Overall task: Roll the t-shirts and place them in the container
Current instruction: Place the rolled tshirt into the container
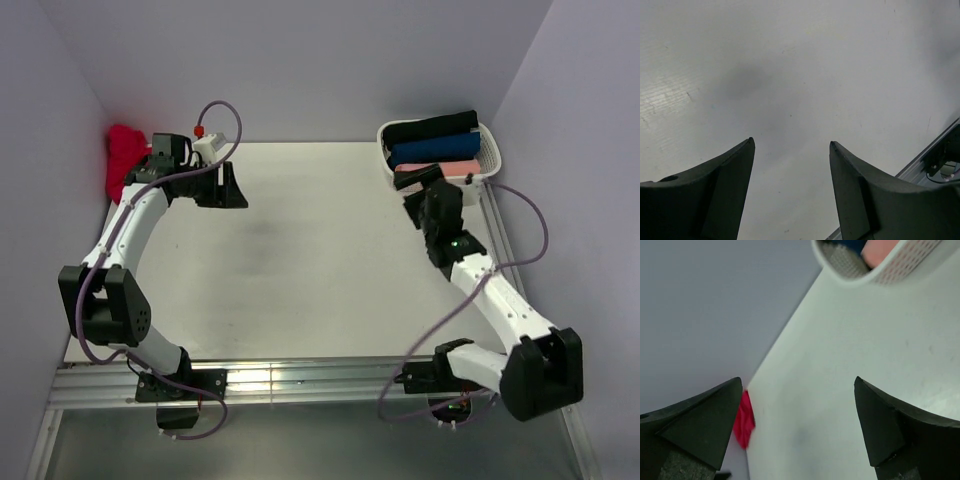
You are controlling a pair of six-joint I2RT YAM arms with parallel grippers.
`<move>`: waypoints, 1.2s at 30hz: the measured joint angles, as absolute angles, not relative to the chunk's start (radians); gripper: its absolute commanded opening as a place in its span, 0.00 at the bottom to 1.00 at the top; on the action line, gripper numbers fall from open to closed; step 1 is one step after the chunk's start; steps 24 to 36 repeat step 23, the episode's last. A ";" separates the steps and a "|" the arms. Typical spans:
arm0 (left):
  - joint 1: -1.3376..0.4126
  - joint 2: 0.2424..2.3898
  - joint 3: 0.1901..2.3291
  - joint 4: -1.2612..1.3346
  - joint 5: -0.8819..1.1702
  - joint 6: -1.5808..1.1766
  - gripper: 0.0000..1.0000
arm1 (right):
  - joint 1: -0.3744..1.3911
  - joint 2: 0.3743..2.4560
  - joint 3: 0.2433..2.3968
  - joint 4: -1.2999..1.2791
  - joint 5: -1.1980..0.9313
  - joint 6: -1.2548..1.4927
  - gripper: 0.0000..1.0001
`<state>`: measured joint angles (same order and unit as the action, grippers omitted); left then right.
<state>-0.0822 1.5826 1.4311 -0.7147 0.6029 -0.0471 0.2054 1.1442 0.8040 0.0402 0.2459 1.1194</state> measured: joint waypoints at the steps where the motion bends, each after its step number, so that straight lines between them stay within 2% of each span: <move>1: -0.082 1.578 1.428 -0.711 0.597 -0.048 0.67 | 0.282 1.106 0.781 0.037 0.282 1.097 1.00; 8: -0.082 1.567 1.411 -0.677 0.562 -0.060 0.67 | 0.658 1.044 0.688 -0.044 0.491 0.999 1.00; 13: -0.082 1.551 1.373 -0.661 0.532 -0.065 0.67 | 0.816 1.043 0.664 -0.093 0.578 0.977 1.00; 36: -0.082 1.548 1.362 -0.648 0.522 -0.067 0.67 | 0.864 1.030 0.628 -0.067 0.612 0.936 1.00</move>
